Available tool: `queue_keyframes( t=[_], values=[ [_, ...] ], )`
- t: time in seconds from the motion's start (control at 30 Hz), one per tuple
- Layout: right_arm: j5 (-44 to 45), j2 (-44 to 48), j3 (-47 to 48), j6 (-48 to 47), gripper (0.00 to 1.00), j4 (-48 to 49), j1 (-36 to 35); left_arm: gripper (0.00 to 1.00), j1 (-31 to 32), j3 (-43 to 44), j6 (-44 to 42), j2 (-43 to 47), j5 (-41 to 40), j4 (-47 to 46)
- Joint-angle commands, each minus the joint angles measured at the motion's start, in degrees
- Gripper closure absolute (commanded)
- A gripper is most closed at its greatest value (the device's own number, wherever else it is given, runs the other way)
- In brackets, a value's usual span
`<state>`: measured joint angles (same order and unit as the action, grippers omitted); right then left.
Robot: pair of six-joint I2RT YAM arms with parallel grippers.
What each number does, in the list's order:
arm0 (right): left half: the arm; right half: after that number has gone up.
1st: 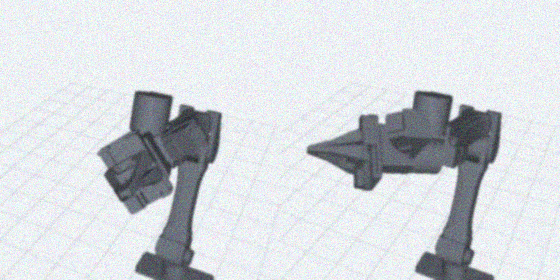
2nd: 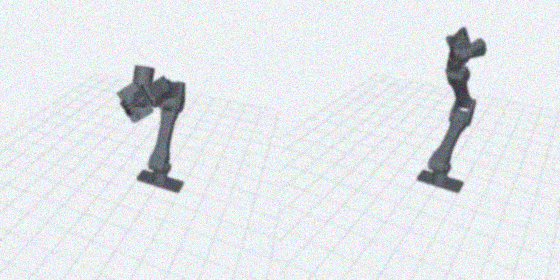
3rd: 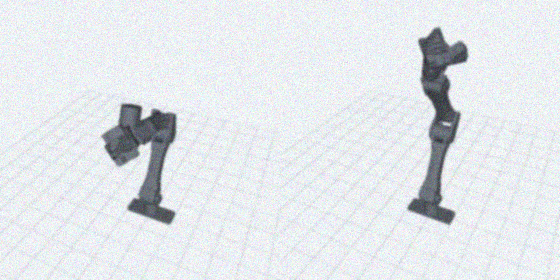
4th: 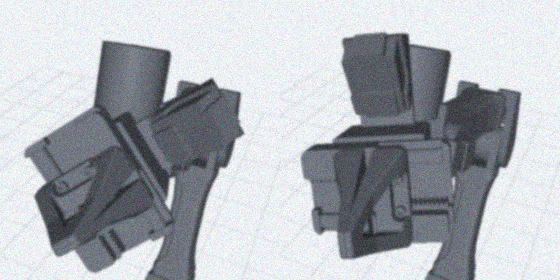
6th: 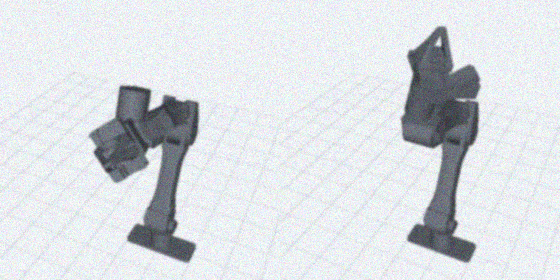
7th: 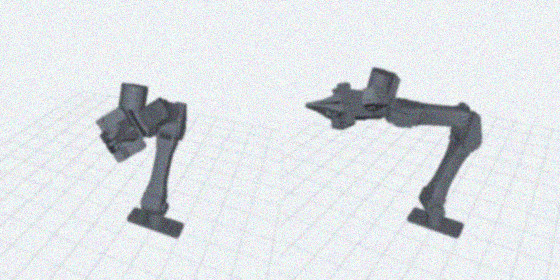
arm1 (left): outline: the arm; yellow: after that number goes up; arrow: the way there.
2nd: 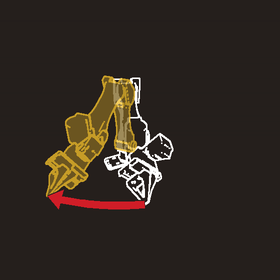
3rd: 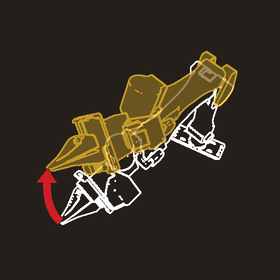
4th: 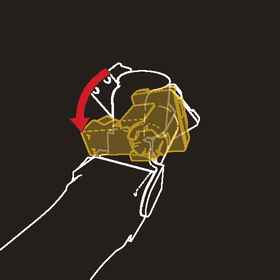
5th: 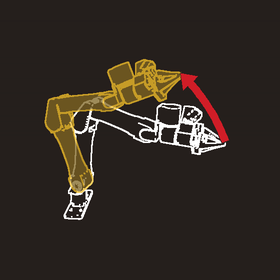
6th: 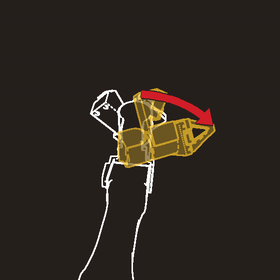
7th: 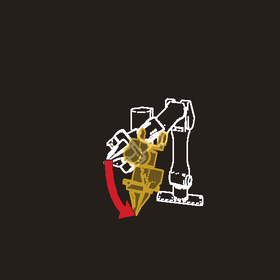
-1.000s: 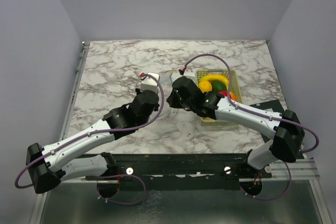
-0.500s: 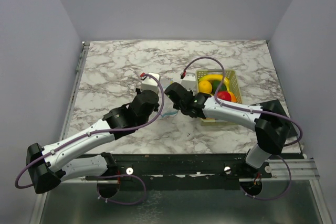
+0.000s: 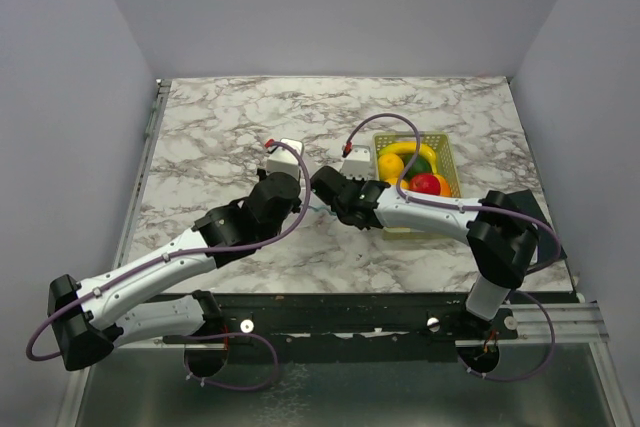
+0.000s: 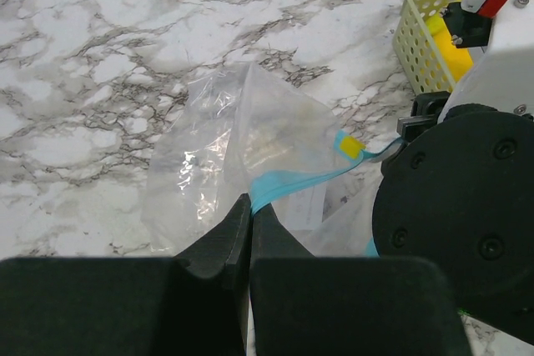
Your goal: Place the food in the zip-top bag and seal the zipper
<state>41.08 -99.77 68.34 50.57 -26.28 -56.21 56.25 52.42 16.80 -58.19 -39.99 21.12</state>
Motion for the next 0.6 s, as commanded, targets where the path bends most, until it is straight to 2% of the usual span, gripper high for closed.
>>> queue_keyframes(
  t=[0.0,0.13,0.4,0.57],
  values=[
    [0.6,0.4,-1.1,-0.9,0.99,1.0,0.1,1.00,-0.3,0.3,-0.7,-0.1,-1.0,-0.2],
    [-2.9,0.9,0.1,-3.1,0.99,3.1,0.1,1.00,-0.4,0.5,-0.8,-1.5,-0.3,-0.1],
    [-9.8,1.3,2.6,-7.0,0.85,6.9,0.1,1.00,-0.4,0.6,-0.7,-2.3,-0.2,0.1],
    [-12.4,3.4,3.3,-8.4,0.69,7.4,0.2,1.00,-0.4,0.7,-0.6,-3.3,-0.3,0.2]
  ],
)
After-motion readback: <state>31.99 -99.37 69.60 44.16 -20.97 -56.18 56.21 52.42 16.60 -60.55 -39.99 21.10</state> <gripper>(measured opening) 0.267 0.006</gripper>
